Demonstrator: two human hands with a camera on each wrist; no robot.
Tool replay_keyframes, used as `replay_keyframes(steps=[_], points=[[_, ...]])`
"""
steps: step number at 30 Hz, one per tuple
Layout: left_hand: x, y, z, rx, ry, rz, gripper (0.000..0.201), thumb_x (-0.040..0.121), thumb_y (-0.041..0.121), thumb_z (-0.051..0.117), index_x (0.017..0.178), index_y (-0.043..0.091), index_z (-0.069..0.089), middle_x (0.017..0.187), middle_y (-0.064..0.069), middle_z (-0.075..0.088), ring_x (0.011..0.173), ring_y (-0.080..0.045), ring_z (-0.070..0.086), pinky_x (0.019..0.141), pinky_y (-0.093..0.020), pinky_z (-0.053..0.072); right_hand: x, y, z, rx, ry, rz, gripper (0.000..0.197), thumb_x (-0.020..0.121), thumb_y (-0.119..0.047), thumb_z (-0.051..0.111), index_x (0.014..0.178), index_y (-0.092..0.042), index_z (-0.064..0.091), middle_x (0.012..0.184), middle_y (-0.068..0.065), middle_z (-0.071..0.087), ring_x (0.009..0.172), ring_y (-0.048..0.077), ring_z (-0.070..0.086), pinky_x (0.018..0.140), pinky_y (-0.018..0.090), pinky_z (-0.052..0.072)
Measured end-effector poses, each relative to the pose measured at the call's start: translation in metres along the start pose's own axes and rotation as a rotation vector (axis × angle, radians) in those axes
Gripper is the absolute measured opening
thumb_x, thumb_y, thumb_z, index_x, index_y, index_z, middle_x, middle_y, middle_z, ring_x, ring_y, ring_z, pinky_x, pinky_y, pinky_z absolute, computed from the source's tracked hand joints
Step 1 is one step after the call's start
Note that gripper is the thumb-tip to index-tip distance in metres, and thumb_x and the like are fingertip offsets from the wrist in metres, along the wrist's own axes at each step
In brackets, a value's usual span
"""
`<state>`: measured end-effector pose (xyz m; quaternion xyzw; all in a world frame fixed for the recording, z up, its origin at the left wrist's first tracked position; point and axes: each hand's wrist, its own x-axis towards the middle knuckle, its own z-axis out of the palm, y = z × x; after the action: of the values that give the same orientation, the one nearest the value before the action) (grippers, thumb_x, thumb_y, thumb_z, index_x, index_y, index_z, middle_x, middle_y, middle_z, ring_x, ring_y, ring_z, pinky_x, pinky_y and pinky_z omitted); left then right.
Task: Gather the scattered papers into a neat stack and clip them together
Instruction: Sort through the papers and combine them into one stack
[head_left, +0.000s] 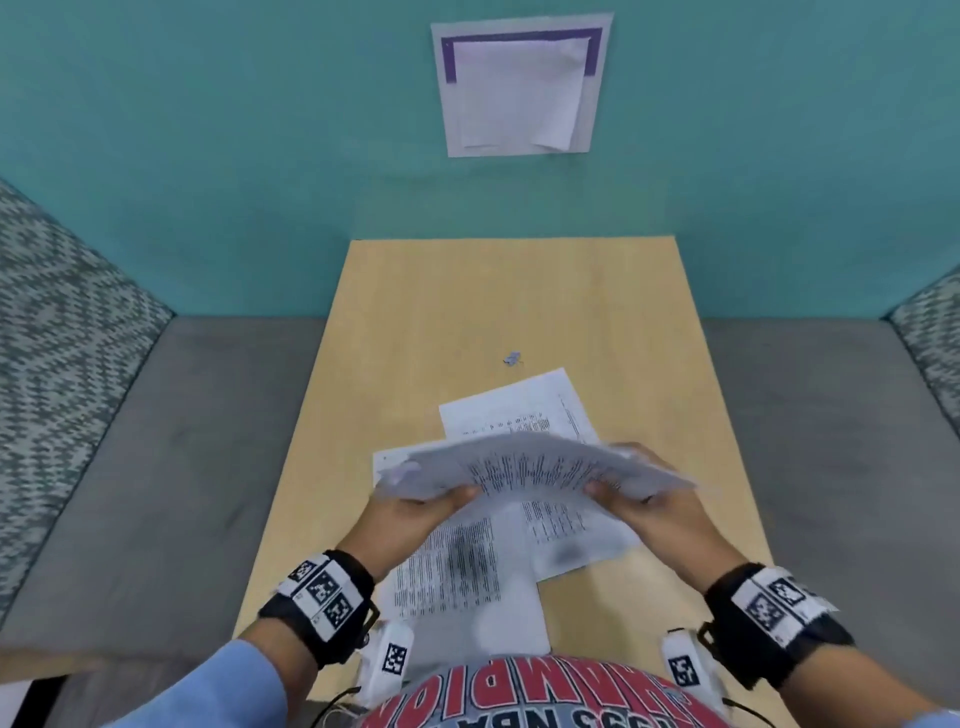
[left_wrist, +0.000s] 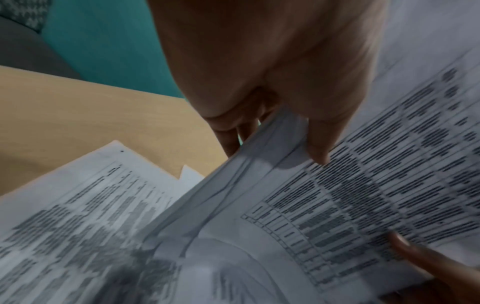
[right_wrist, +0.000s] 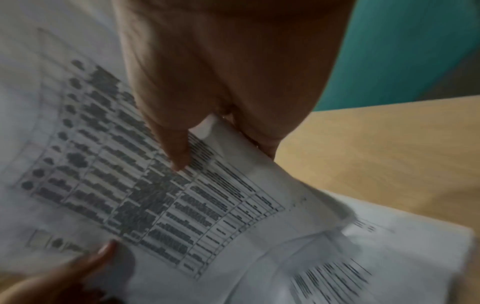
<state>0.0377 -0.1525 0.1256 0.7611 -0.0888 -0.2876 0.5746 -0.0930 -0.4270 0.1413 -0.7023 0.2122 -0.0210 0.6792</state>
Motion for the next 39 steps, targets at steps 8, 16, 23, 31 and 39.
replay_keyframes(steps=[8, 16, 23, 31, 39], points=[[0.008, -0.003, 0.009, -0.070, 0.132, 0.051, 0.016, 0.094, 0.003, 0.076, 0.102, 0.017, 0.079, 0.089, 0.012, 0.084, 0.081, -0.001, 0.077, 0.077, -0.014, 0.058, 0.014, 0.015, 0.013, -0.028, 0.093, -0.028, 0.028, 0.092, -0.011, 0.079, 0.113, -0.028, 0.076, 0.110, -0.017, 0.081, 0.107, 0.000, 0.074, 0.097, 0.024, 0.056], [0.011, -0.008, 0.005, -0.017, 0.027, -0.013, 0.041, 0.083, 0.014, 0.089, 0.118, 0.027, 0.073, 0.107, 0.017, 0.083, 0.102, -0.002, 0.077, 0.091, -0.024, 0.062, 0.016, 0.030, 0.007, -0.094, 0.021, 0.074, 0.038, 0.089, -0.015, 0.082, 0.123, -0.027, 0.072, 0.119, -0.004, 0.080, 0.114, 0.015, 0.074, 0.107, 0.052, 0.054], [0.014, 0.008, -0.007, -0.057, 0.040, 0.143, 0.038, 0.080, -0.004, 0.088, 0.113, 0.008, 0.074, 0.098, 0.014, 0.082, 0.091, -0.001, 0.076, 0.078, -0.016, 0.058, 0.018, 0.012, -0.004, -0.138, -0.012, -0.056, 0.033, 0.080, -0.013, 0.090, 0.108, -0.021, 0.075, 0.103, -0.007, 0.080, 0.097, 0.005, 0.075, 0.084, 0.020, 0.058], [0.019, 0.015, -0.001, 0.043, 0.016, 0.196, 0.013, 0.090, 0.009, 0.082, 0.094, 0.022, 0.081, 0.083, 0.005, 0.080, 0.077, -0.007, 0.072, 0.072, -0.013, 0.053, 0.031, 0.001, 0.009, -0.127, 0.035, -0.087, 0.022, 0.091, -0.010, 0.080, 0.096, -0.031, 0.079, 0.093, -0.020, 0.082, 0.085, -0.007, 0.074, 0.077, 0.012, 0.056], [0.023, 0.004, -0.014, 0.120, 0.038, 0.063, 0.021, 0.089, 0.017, 0.085, 0.109, 0.016, 0.078, 0.099, 0.002, 0.082, 0.087, -0.010, 0.075, 0.081, -0.033, 0.058, 0.021, -0.002, -0.006, -0.221, -0.021, -0.051, 0.035, 0.079, -0.016, 0.091, 0.109, -0.029, 0.076, 0.107, -0.011, 0.080, 0.108, 0.013, 0.074, 0.088, 0.018, 0.055]])
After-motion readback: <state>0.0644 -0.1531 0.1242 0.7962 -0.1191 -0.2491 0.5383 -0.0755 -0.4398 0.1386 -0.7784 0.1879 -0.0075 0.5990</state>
